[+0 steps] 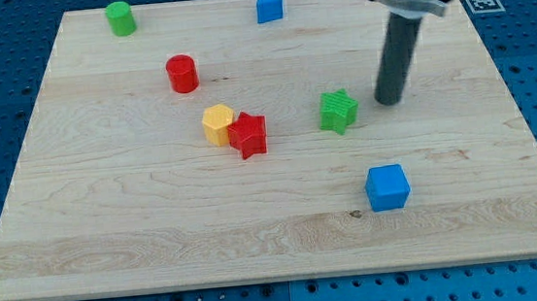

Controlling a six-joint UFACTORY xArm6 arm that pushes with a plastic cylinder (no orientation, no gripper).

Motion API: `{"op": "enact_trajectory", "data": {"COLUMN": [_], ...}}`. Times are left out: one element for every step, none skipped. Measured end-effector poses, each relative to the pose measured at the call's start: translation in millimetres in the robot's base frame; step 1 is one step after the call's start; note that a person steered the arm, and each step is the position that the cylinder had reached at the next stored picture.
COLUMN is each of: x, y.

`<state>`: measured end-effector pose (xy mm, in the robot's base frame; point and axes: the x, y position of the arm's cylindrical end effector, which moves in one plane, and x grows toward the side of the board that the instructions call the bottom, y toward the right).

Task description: Move blue cube closer to red star

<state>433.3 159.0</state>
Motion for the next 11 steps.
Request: {"op": "enact_trajectory", "data": {"x": [42.4, 86.2, 98.7, 108.9, 139.1, 141.2, 112.1, 110.8, 104.4, 104.4, 104.4], "y": [27.7, 23.9, -14.8, -29.3, -3.7, -38.0, -68.4, -56.5, -80.2, -145.4, -180.4]}}
